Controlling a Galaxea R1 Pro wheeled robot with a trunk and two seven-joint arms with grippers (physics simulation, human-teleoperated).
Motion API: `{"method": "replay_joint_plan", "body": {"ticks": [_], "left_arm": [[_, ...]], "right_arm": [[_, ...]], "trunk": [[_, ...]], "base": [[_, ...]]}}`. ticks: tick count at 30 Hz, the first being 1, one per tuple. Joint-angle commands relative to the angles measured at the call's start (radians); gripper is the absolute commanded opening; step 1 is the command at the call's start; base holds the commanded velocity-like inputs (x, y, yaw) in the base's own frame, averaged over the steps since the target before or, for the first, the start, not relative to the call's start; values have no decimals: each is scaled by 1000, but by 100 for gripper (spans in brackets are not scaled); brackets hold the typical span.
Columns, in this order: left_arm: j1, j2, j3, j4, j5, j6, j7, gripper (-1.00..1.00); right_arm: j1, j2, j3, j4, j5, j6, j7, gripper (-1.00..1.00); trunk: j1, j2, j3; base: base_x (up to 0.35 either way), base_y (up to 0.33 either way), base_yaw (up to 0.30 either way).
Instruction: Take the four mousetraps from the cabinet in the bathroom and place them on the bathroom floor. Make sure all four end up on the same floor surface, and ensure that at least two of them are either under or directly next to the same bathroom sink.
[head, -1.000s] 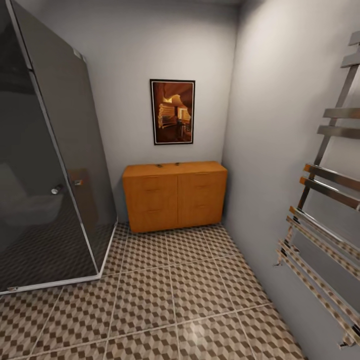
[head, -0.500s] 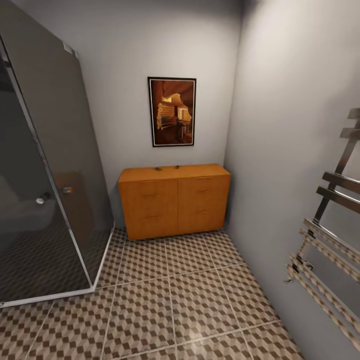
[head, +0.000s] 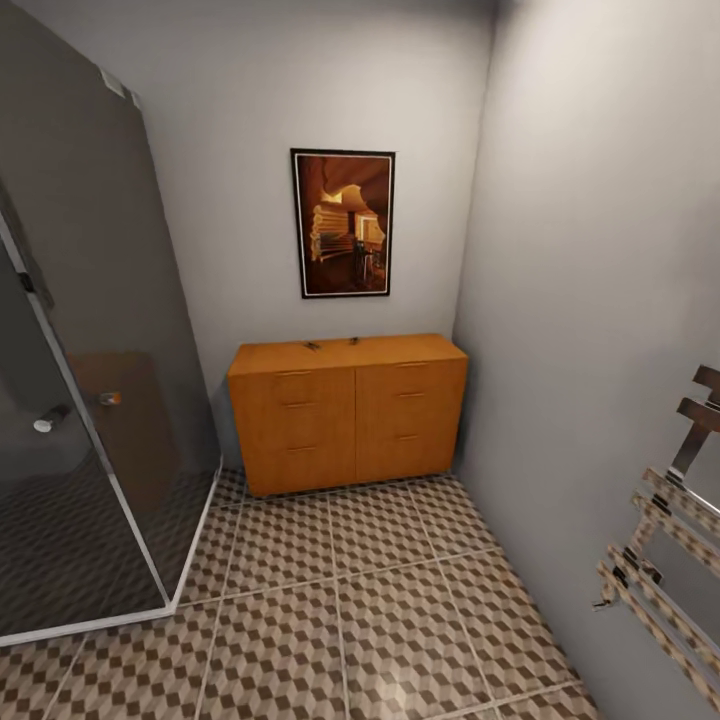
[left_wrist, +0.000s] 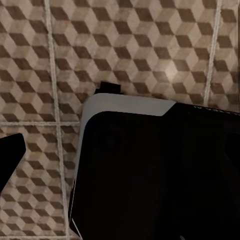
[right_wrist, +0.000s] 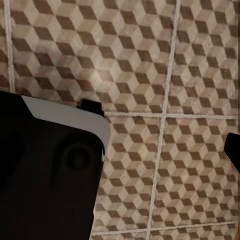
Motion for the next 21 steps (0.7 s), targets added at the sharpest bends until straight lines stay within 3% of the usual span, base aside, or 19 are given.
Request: {"method": "replay_joint_plan", "body": {"ticks": [1,21], "left_arm": [[-1,0,-6,0,8,-1,1,100],[-1,1,-6,0,8,-1,0,100]], "right_arm": [[-2,0,-8,3,10,-4,-5,100],[-2,0,-8,3,11,-4,-5,100]], "trunk": [[1,-1,-1],[1,-1,-1]], "base": [[322,0,0],[323,0,0]]}}
